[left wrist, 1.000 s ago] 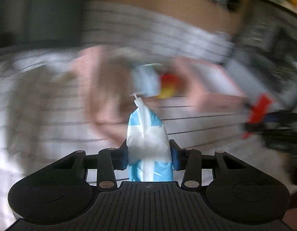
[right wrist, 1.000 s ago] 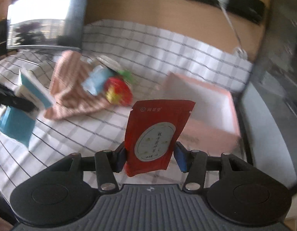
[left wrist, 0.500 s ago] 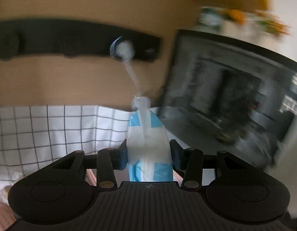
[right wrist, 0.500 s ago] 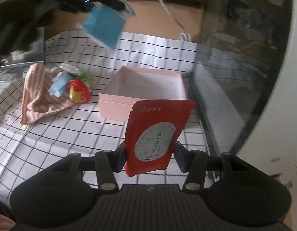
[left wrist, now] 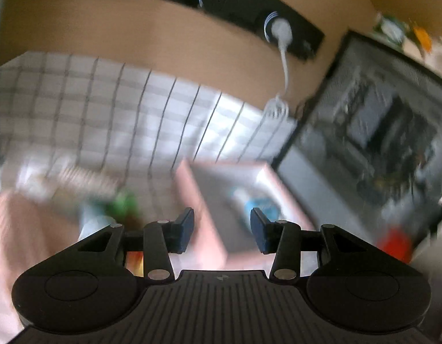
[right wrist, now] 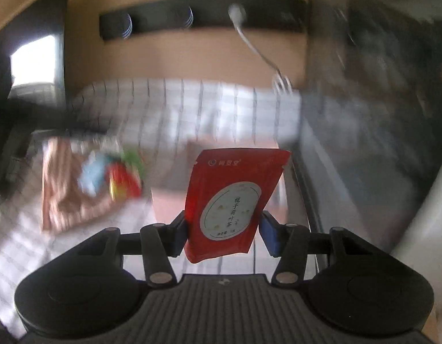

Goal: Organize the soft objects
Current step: 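Carry the red sachet and blue wipe pack into the pink box and release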

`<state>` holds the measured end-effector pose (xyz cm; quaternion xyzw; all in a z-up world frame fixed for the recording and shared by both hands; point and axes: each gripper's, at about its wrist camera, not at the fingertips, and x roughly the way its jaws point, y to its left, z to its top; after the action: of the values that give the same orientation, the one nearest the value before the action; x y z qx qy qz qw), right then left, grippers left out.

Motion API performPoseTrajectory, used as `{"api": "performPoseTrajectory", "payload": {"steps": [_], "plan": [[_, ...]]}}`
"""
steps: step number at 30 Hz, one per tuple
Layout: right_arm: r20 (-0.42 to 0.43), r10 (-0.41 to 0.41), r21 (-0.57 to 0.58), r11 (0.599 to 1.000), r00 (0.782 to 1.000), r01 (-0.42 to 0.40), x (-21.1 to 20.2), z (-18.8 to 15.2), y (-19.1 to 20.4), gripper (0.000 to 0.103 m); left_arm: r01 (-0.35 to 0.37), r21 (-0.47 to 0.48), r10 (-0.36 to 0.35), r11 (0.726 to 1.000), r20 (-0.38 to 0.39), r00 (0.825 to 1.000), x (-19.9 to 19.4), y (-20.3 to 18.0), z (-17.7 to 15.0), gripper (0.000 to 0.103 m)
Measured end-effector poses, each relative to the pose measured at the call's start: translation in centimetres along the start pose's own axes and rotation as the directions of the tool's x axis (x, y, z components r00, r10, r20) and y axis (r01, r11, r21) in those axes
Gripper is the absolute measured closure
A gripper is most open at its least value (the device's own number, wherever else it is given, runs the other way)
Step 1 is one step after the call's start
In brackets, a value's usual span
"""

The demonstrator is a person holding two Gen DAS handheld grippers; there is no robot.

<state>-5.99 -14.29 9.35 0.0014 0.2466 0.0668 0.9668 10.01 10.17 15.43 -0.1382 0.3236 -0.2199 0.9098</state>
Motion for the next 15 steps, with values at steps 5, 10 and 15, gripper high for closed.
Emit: {"api": "performPoseTrajectory", "payload": {"steps": [5,10,15], "plan": [[-0.066,0.077,-0.021,0.997,0.995,-0.079,6.3,9.2,0.1,0.033,-0.048,-0.026,0.046,0.999,-0.093,0.995,-3.5,0.7,-6.5,0.056],[-0.091,0.056,-0.044,0.997,0.994,-0.060,9.5,12.1,0.6,0.032,-0.135,-0.105,0.114,0.985,-0.185,0.976,-5.5,3.1,-11.7,0.056],[-0.095,-0.011,-0.105,0.995,0.995,0.001,9.2,8.9,1.3,0.029,-0.267,-0.143,0.238,0.953,-0.195,0.952,-8.8,6.1,-14.4,0.056]]}}
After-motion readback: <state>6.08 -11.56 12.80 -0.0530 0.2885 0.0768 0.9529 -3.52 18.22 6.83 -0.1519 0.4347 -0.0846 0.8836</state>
